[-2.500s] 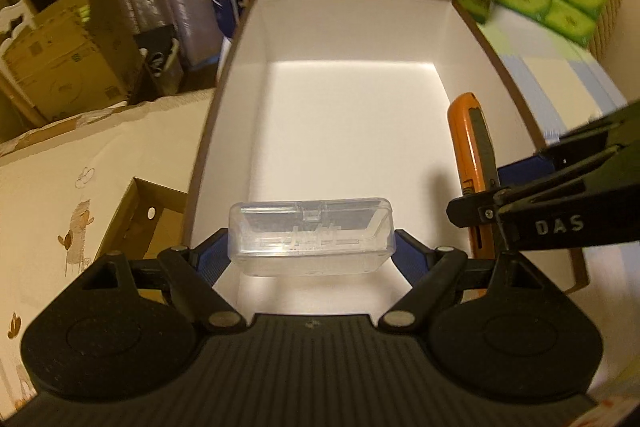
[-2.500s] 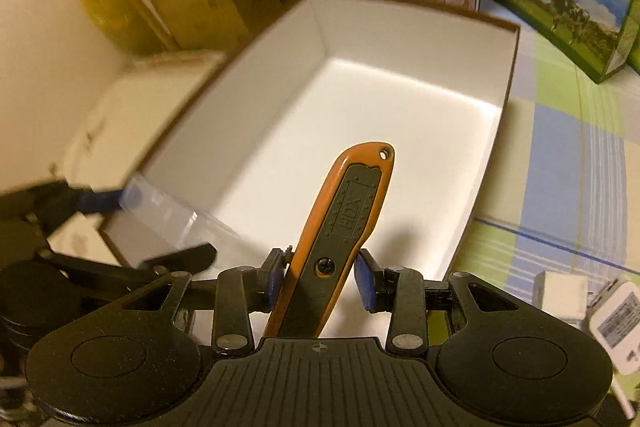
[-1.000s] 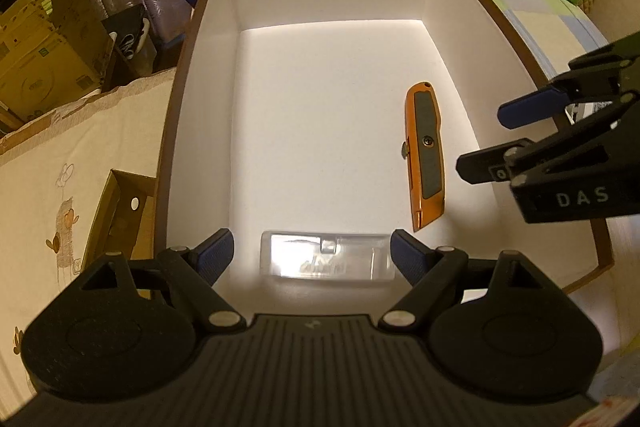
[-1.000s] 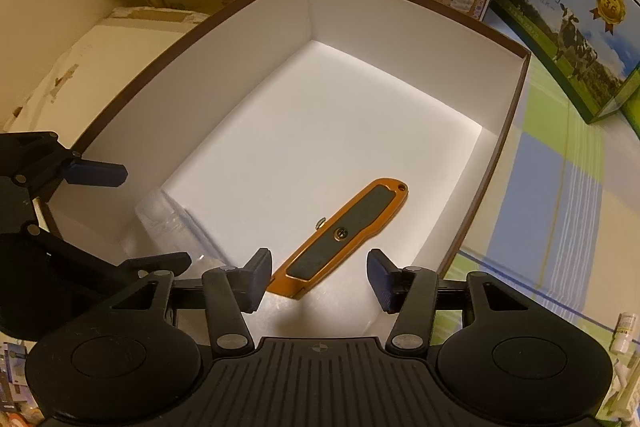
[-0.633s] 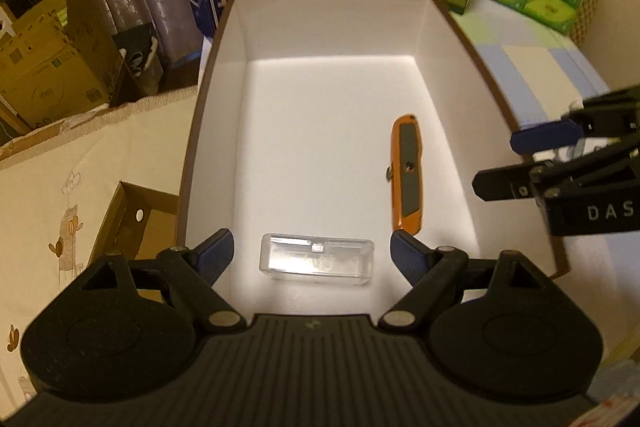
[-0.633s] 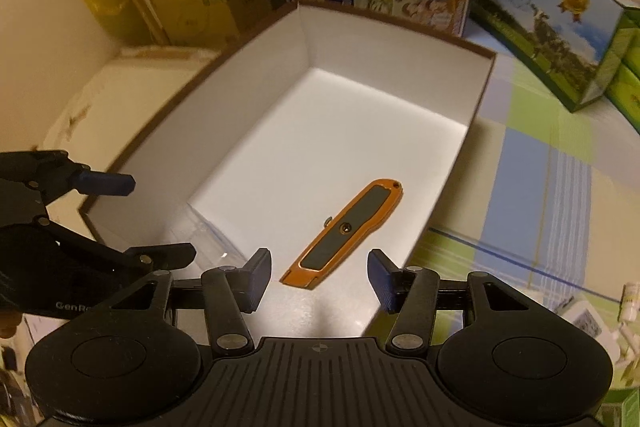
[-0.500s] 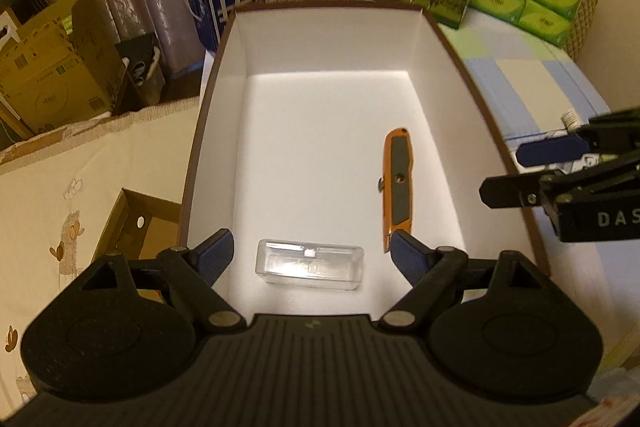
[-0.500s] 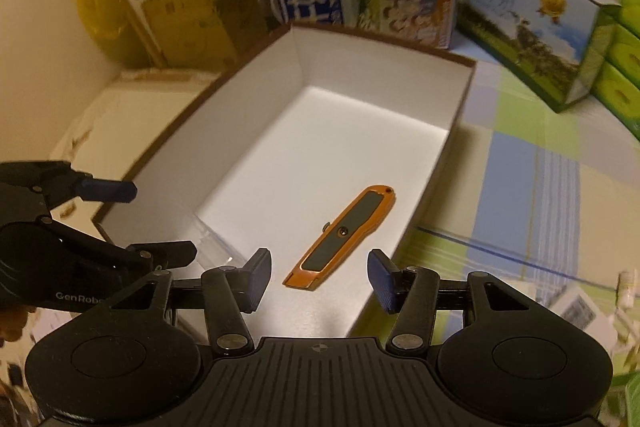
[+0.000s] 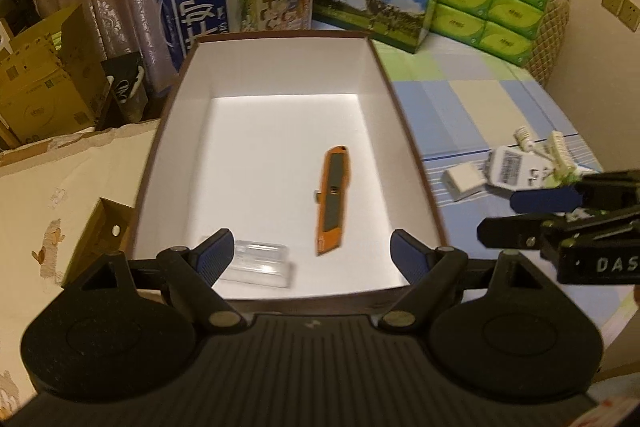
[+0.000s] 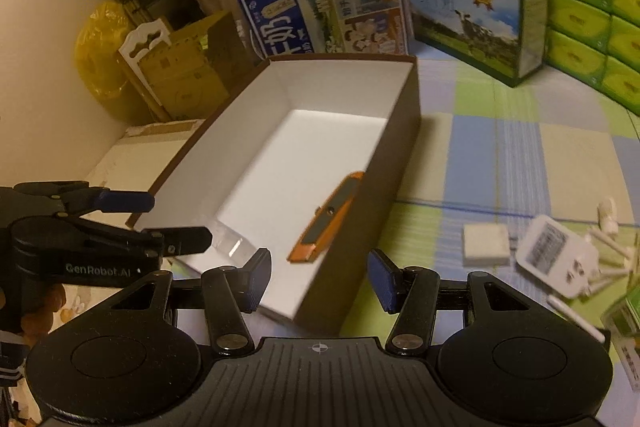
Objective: Organize rigid objects
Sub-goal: 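Lower the clear case into the shoebox and open the left tool, then move the left tool to the black remote and grasp it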
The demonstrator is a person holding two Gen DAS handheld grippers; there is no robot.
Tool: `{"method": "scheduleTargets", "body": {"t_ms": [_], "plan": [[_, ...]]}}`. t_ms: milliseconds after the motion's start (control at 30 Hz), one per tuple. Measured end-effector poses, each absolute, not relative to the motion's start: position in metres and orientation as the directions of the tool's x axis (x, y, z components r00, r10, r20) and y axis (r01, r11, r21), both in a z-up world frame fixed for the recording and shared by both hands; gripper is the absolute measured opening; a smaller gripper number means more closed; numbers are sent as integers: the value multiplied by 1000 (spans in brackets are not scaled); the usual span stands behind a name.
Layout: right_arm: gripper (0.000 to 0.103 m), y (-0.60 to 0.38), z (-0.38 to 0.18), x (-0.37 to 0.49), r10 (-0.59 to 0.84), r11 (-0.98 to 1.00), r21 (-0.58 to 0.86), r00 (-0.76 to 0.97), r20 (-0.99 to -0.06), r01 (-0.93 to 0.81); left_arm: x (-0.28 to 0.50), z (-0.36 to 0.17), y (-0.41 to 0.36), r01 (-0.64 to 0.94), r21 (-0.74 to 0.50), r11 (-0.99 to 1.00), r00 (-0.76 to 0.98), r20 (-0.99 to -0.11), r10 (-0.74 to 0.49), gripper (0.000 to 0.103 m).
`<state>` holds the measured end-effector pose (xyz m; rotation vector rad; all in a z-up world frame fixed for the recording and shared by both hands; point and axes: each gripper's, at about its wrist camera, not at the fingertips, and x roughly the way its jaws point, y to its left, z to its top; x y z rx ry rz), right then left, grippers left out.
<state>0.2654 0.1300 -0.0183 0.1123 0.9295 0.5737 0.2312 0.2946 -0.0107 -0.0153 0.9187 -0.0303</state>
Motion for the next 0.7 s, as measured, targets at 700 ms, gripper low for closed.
{"method": "scheduleTargets", "body": {"t_ms": [700], "plan": [[51, -20, -27, 227, 432, 900, 335, 482, -762, -277, 221, -10, 155, 141, -80, 987, 593, -791, -149, 82]]}}
